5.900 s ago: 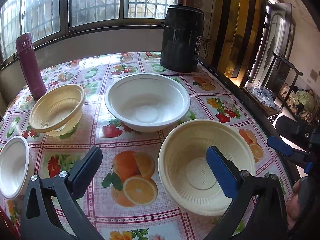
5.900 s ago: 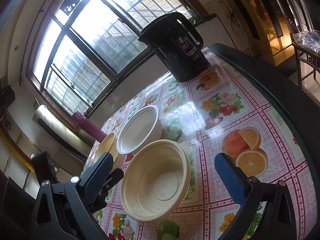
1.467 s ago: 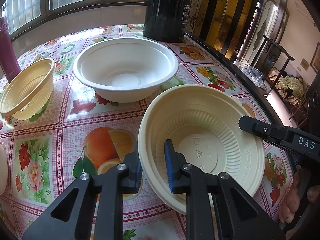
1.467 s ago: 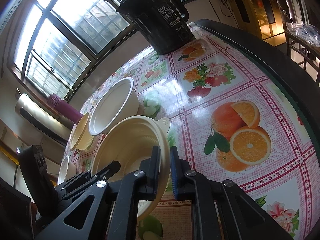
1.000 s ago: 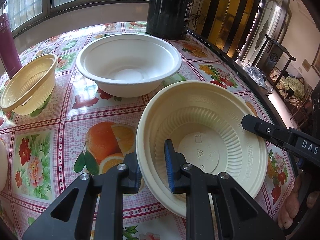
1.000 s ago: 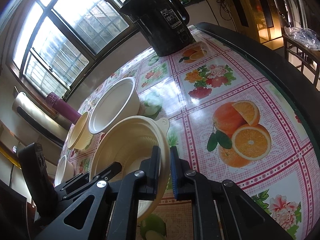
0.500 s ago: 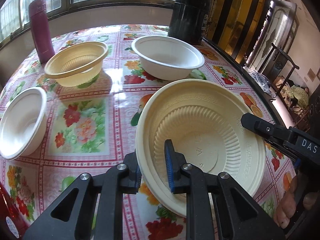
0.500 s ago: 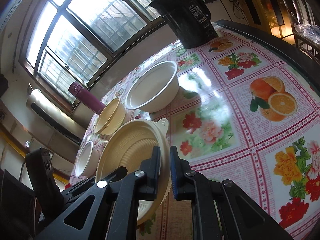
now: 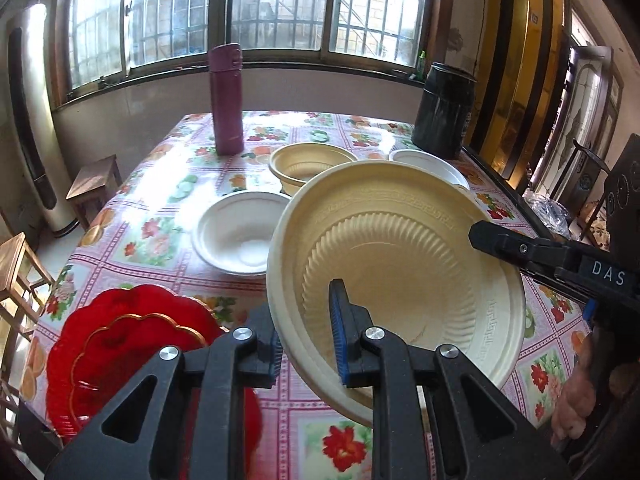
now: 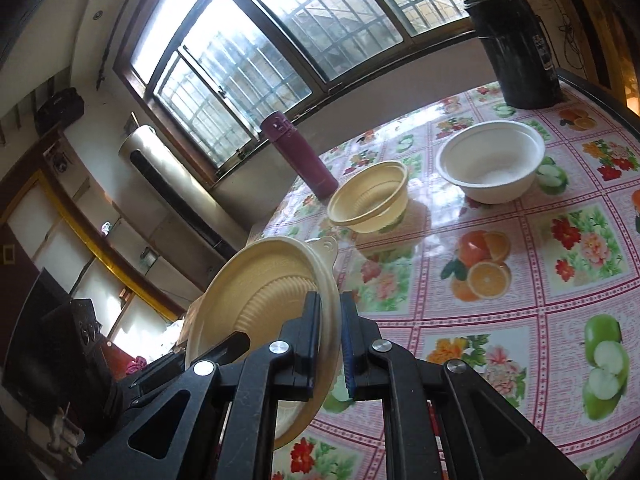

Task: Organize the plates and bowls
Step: 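Lift the cream ribbed bowl with both grippers and carry it toward the red plates, then lower the cream ribbed bowl onto the stacked red plates with both grippers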

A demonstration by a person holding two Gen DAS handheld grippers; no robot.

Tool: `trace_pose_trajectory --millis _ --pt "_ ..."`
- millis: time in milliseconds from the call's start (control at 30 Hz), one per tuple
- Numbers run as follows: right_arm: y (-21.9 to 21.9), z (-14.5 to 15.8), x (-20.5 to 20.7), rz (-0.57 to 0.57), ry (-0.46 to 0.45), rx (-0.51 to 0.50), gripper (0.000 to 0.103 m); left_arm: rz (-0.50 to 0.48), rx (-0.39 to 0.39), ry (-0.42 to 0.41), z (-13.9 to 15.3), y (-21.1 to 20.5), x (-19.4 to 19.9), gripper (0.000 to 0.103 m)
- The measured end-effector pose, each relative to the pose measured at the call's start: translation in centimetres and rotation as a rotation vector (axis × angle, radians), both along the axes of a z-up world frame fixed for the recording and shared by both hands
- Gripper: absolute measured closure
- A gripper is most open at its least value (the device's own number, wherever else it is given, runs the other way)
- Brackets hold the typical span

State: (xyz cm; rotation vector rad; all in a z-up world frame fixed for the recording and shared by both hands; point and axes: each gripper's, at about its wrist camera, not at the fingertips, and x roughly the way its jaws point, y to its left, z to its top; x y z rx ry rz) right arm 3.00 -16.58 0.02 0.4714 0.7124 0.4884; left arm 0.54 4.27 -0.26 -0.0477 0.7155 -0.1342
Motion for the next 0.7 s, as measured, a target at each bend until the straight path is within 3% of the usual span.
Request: trace_pose_trajectory --millis 267,533,700 --pt "8.8 0.5 -1.2 0.164 -0.015 -0.037 0.093 0.121 0.029 -0.011 -0.2 6.4 -2.8 0.085" --pt "16.1 -3.2 -0.9 0.291 0.066 -0.107 0.093 0.232 0.091 0.061 -3.0 11.4 -4.1 0.084" --pt "18.7 -5.7 -1.1 0.333 0.114 -0.141 0.092 0.264 0.072 0.124 -5.3 13.5 -4.2 0.084"
